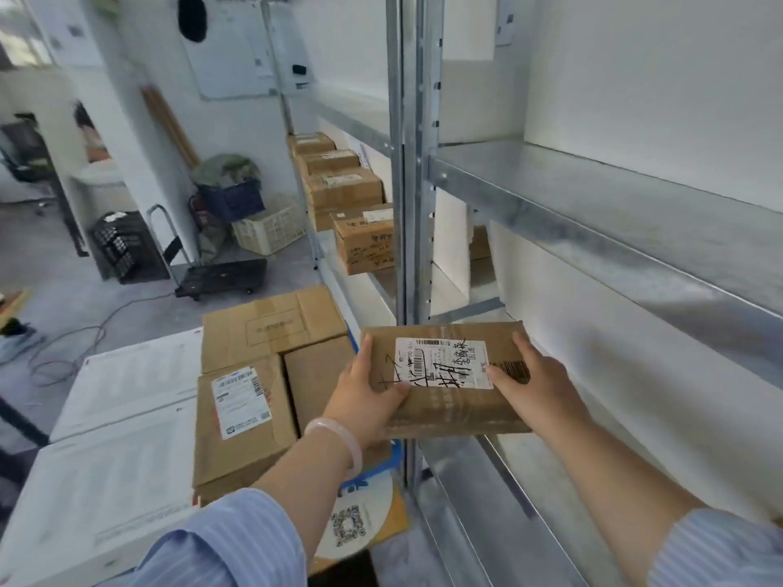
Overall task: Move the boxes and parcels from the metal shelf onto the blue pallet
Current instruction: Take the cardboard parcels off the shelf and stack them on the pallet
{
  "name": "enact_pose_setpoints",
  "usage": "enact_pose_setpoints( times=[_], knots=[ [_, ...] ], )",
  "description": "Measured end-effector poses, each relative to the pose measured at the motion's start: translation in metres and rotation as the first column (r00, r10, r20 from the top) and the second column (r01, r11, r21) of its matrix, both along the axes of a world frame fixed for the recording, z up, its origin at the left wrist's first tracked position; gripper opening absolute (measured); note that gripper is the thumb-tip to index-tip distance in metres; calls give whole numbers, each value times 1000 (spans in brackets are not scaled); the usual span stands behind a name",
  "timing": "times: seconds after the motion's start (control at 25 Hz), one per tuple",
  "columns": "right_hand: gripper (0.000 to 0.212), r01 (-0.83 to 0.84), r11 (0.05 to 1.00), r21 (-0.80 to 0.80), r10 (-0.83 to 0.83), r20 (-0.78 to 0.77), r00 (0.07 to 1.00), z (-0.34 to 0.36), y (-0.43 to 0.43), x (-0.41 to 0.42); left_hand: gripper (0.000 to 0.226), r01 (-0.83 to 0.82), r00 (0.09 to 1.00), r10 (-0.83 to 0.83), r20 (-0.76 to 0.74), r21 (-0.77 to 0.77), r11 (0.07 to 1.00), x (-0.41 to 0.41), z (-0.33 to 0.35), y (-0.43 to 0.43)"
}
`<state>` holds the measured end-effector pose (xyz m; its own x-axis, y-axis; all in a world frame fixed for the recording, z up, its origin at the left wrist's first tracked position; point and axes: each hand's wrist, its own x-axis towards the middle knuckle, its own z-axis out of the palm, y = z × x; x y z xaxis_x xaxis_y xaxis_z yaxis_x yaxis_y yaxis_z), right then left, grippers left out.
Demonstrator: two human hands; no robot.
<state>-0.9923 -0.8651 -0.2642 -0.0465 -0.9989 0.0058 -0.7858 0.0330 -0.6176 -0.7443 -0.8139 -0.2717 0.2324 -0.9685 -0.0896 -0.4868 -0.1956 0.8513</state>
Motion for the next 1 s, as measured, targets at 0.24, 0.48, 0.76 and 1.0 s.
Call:
enact_pose_setpoints(
  times=[0.24, 0.48, 0.76, 1.0],
  knots=[
    [81, -287, 955, -78, 294, 94, 951, 26, -14, 166, 93, -276, 961, 277, -4, -117, 954, 147, 27, 42],
    [82, -463, 879, -111, 475, 125, 871, 34, -18, 324, 90, -387, 921, 387, -39, -188, 903, 293, 37, 70],
    [95, -607, 795, 7, 595, 190, 781, 23, -17, 489, 90, -457, 889, 454, -49, -127, 880, 452, 22, 84],
    [118, -603, 779, 171, 561, 240, 792, -10, -33, 555, 89, -453, 888, 453, -77, 15, 891, 524, -12, 59]
  ],
)
